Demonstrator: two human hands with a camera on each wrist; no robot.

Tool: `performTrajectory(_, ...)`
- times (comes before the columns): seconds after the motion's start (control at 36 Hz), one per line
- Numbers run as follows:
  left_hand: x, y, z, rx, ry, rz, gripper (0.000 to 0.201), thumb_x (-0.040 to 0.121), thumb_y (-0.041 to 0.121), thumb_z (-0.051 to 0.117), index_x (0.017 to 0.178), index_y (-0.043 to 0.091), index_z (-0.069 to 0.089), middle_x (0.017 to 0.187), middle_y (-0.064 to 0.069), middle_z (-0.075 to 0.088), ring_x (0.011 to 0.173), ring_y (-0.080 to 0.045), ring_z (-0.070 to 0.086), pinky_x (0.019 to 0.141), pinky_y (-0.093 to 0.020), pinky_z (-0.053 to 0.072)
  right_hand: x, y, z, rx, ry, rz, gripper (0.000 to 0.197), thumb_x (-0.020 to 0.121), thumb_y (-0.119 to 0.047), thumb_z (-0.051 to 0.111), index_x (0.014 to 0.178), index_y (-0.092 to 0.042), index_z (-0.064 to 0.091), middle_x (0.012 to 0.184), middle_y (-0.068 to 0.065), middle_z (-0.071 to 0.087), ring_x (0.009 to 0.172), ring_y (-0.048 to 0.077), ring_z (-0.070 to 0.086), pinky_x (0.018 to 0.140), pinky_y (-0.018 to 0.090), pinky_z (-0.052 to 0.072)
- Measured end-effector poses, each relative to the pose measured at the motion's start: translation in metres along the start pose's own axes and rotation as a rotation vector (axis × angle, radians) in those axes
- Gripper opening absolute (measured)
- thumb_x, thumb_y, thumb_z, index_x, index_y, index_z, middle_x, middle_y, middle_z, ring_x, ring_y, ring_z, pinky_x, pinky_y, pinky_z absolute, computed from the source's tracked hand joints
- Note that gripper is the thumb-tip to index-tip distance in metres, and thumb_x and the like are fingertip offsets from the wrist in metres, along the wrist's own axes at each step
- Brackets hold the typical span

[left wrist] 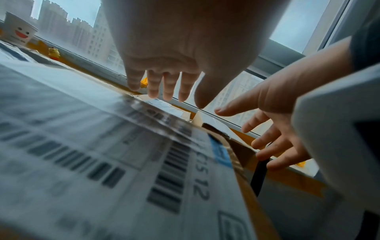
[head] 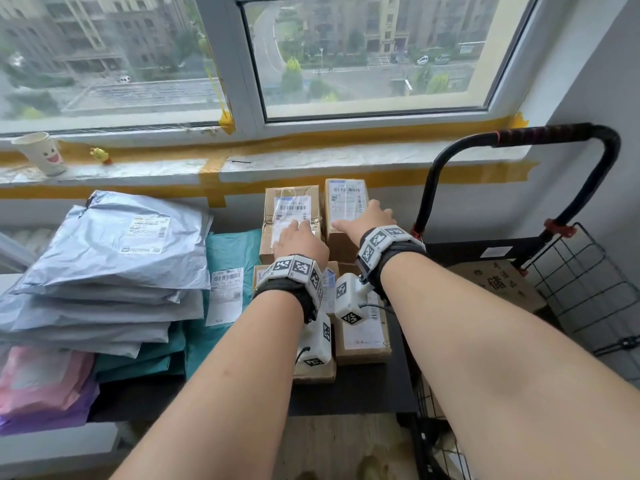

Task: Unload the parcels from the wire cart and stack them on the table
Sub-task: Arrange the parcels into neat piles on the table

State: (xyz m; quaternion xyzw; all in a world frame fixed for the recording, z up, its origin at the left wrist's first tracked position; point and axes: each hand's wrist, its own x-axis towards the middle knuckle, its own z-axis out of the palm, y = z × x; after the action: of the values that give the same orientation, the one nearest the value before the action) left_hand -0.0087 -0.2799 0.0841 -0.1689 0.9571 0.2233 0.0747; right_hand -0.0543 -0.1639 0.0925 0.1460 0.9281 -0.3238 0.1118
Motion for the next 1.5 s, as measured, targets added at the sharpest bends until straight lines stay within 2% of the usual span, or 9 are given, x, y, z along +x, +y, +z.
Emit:
performTrajectory(0.17,0.015,0.008,0.003,0.022,-0.069,-0.036,0.045,0.096,0.019,0.04,0.141,0.015,0.041,0.154,-0.003,0.029,0.141,-0.023,0.027,0.115,-0.044,0.023,0.022,-0.011,0.009,-0.044,-0.08,0.021,0.1,0.067,-0.059,0.076,0.143,-0.016,0.027,0.14,0.014,0.035,0.128,0.031,0.042,0.103,0.043,0.04)
performTrajectory(0.28,0.019,0.014,0.004,0.029,-0.102,-0.047,0.03,0.086,0.008,0.046,0.112,0.012,0.06,0.126,-0.009,0.055,0.119,-0.027,0.048,0.103,-0.047,0.039,0.029,-0.014,0.014,-0.037,-0.12,0.018,0.113,0.062,-0.059,0.079,0.148,-0.02,0.017,0.137,0.014,0.038,0.123,0.033,0.047,0.101,0.044,0.044)
performTrajectory(0.61,0.035,0.009,-0.009,0.122,-0.085,-0.008,0.031,0.093,0.023,0.047,0.119,0.019,0.063,0.127,-0.007,0.053,0.117,-0.028,0.05,0.099,-0.045,0.044,0.028,-0.011,0.005,-0.059,-0.004,0.154,0.108,0.073,-0.06,0.068,0.151,-0.015,0.007,0.134,0.015,0.033,0.115,0.033,0.052,0.079,0.036,0.043)
performTrajectory(0.78,0.034,0.017,-0.015,0.022,-0.103,0.06,0.032,0.087,0.017,0.049,0.116,0.023,0.062,0.119,-0.007,0.061,0.11,-0.027,0.055,0.093,-0.041,0.049,0.034,-0.007,-0.009,-0.118,0.002,0.127,0.087,0.078,-0.054,0.069,0.145,-0.018,0.026,0.133,0.013,0.044,0.11,0.029,0.057,0.072,0.034,0.042)
performTrajectory(1.0,0.039,0.036,-0.013,-0.083,-0.082,0.035,0.026,0.091,0.011,0.049,0.116,0.012,0.055,0.112,-0.01,0.062,0.101,-0.027,0.06,0.076,-0.032,0.048,0.054,-0.005,-0.025,-0.049,0.078,0.119,0.052,0.086,-0.033,0.059,0.133,-0.014,0.045,0.131,0.01,0.042,0.113,0.031,0.054,0.094,0.043,0.049)
performTrajectory(1.11,0.045,0.039,-0.008,-0.107,-0.123,0.02,0.021,0.091,0.014,0.051,0.11,0.01,0.057,0.104,-0.009,0.064,0.085,-0.024,0.059,0.066,-0.029,0.044,0.067,-0.005,-0.022,0.045,0.128,0.053,0.05,0.089,-0.025,0.056,0.135,-0.011,0.04,0.134,0.007,0.042,0.114,0.027,0.052,0.09,0.043,0.053)
performTrajectory(1.31,0.049,0.039,-0.008,-0.1,-0.148,0.013,0.022,0.09,0.015,0.05,0.103,0.01,0.067,0.098,-0.008,0.069,0.085,-0.023,0.064,0.074,-0.032,0.055,0.082,-0.008,-0.024,0.068,-0.029,-0.011,0.066,0.092,-0.01,0.037,0.153,-0.02,0.017,0.159,-0.002,0.019,0.141,0.025,0.029,0.11,0.044,0.036)
performTrajectory(1.42,0.045,0.041,-0.006,-0.126,-0.125,0.001,0.023,0.088,0.015,0.05,0.101,0.011,0.069,0.095,-0.007,0.069,0.079,-0.022,0.063,0.064,-0.027,0.049,0.084,-0.007,-0.026,0.059,-0.058,-0.042,0.057,0.091,-0.012,0.042,0.147,-0.014,0.032,0.148,0.006,0.034,0.117,0.025,0.052,0.084,0.033,0.047)
performTrajectory(1.5,0.041,0.045,-0.007,-0.175,-0.123,-0.031,0.021,0.085,0.013,0.049,0.095,0.01,0.068,0.089,-0.009,0.07,0.079,-0.023,0.067,0.069,-0.031,0.057,0.085,0.0,-0.029,0.081,-0.013,0.032,0.052,0.091,-0.015,0.046,0.142,-0.015,0.037,0.14,0.007,0.033,0.1,0.026,0.057,0.08,0.037,0.052)
